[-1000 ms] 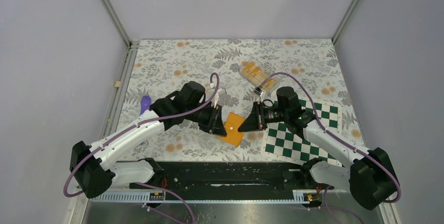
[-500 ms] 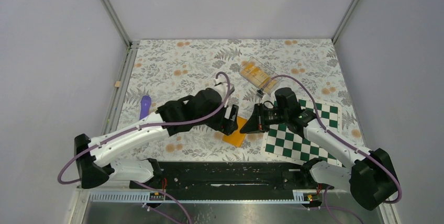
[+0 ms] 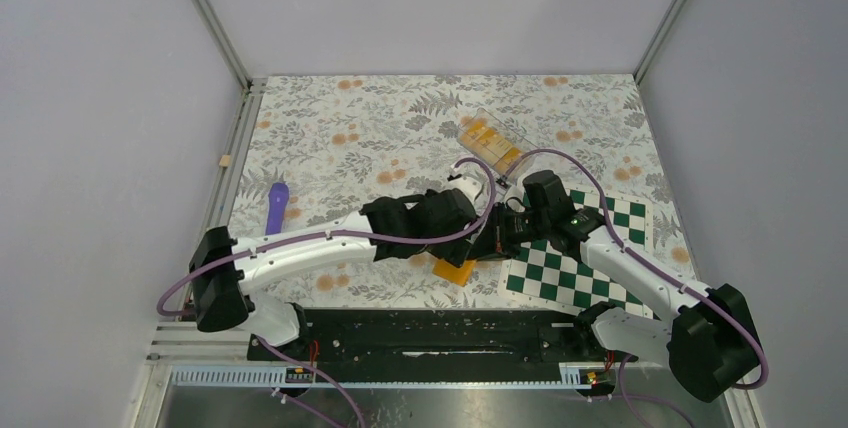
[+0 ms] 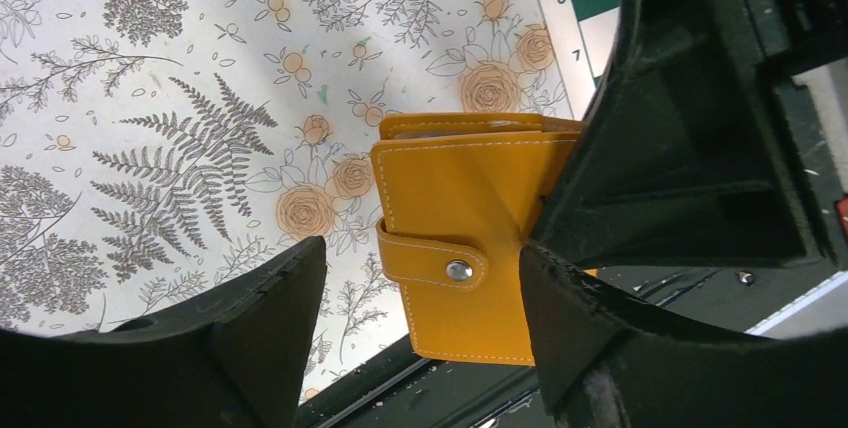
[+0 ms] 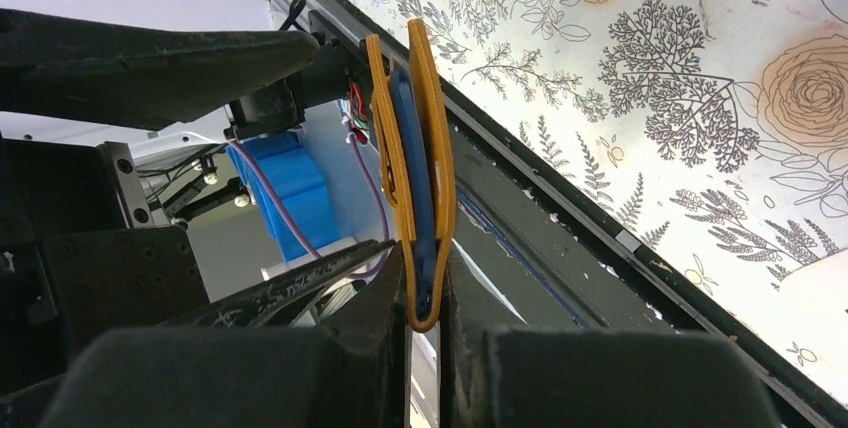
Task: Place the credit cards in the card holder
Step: Open the card holder.
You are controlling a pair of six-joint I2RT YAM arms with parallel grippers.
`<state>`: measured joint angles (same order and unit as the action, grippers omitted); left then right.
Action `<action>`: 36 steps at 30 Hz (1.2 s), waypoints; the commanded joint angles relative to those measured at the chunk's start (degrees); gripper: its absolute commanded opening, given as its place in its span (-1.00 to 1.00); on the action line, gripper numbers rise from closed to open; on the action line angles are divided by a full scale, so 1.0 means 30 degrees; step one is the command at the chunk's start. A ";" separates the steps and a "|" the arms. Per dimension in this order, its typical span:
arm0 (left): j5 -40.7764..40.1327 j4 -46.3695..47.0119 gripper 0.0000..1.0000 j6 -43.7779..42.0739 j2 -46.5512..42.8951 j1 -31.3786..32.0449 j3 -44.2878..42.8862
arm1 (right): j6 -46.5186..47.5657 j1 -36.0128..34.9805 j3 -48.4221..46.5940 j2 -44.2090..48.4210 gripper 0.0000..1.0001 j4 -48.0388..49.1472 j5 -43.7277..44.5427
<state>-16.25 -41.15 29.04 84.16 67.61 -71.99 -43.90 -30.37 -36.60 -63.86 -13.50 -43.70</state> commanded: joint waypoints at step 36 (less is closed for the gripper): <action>-0.0535 0.1050 -0.60 0.1680 0.0712 0.0139 0.4877 | 0.1463 -0.0070 -0.1590 0.0628 -1.00 -0.2594 0.0348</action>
<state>-16.16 -33.74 33.15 86.70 68.14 -60.20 -40.93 -30.37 -37.69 -63.33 -20.95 -40.23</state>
